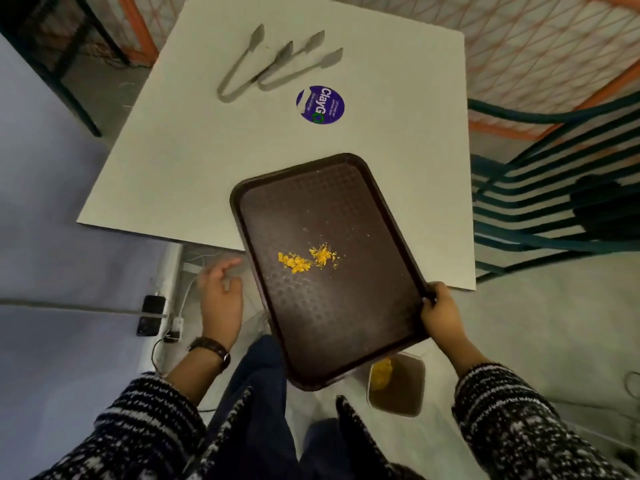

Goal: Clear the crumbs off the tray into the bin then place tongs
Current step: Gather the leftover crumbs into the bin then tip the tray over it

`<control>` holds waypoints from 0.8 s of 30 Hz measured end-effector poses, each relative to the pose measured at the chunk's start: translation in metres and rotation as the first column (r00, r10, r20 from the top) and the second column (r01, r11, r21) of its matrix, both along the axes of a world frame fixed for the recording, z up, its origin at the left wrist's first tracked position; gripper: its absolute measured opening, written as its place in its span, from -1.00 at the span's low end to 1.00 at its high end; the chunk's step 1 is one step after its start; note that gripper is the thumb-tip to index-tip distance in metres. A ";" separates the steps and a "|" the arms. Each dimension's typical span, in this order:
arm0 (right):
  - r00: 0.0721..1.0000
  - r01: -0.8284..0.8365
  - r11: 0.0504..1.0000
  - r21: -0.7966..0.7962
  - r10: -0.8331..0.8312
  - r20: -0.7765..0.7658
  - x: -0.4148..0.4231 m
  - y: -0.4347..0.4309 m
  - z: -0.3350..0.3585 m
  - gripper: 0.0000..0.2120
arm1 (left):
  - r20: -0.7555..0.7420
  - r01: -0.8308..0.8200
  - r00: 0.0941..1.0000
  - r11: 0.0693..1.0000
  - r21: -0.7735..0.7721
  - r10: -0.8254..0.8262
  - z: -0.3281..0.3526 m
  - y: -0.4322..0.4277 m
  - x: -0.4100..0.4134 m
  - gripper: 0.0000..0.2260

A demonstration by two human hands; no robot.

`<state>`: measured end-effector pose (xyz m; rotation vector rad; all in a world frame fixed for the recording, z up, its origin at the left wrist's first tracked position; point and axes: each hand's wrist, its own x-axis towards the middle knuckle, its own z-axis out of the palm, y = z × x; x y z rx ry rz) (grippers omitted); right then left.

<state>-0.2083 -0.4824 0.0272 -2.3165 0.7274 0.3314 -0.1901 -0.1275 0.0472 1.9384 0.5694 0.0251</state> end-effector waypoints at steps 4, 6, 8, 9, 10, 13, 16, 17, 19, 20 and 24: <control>0.930 0.368 0.860 0.354 -0.332 -0.159 -0.092 -0.014 -0.014 -0.60 | -0.296 0.041 0.948 0.966 -0.257 -0.119 -0.027 -0.043 -0.063 -0.68; 0.902 0.432 0.781 0.452 -0.372 -0.220 -0.137 -0.023 -0.021 -0.44 | -0.323 0.190 0.904 0.939 -0.288 -0.282 -0.036 -0.074 -0.102 -0.58; 0.850 0.524 0.697 0.489 -0.460 -0.256 -0.181 -0.032 -0.019 -0.44 | -0.303 0.153 0.923 0.948 -0.281 -0.238 -0.038 -0.103 -0.141 -0.60; 0.829 0.553 0.666 0.501 -0.498 -0.253 -0.203 -0.039 -0.017 -0.45 | -0.288 0.144 0.932 0.954 -0.261 -0.219 -0.041 -0.115 -0.159 -0.59; 0.814 0.570 0.646 0.508 -0.530 -0.239 -0.226 -0.046 -0.014 -0.45 | -0.295 0.149 0.931 0.961 -0.231 -0.215 -0.044 -0.125 -0.178 -0.54; 0.769 0.611 0.594 0.523 -0.602 -0.216 -0.291 -0.065 -0.003 -0.52 | -0.337 0.221 0.900 0.957 -0.189 -0.275 -0.053 -0.149 -0.225 -0.44; 0.703 0.671 0.526 0.523 -0.676 -0.222 -0.353 -0.080 0.005 -0.54 | -0.324 0.278 0.882 0.932 -0.232 -0.343 -0.044 -0.174 -0.259 -0.59; 0.684 0.681 0.501 0.533 -0.696 -0.219 -0.371 -0.082 0.008 -0.53 | -0.315 0.307 0.871 0.918 -0.250 -0.377 -0.043 -0.182 -0.270 -0.61; 0.637 0.711 0.453 0.539 -0.739 -0.219 -0.403 -0.086 0.009 -0.54 | -0.334 0.328 0.843 0.895 -0.301 -0.421 -0.042 -0.194 -0.286 -0.60; 0.611 0.727 0.429 0.536 -0.761 -0.219 -0.418 -0.086 0.003 -0.52 | -0.352 0.344 0.823 0.885 -0.314 -0.445 -0.045 -0.197 -0.293 -0.60; 0.491 0.817 0.352 0.456 -0.839 -0.233 -0.471 -0.086 -0.031 -0.45 | -0.433 0.414 0.702 0.819 -0.398 -0.566 -0.064 -0.202 -0.312 -0.58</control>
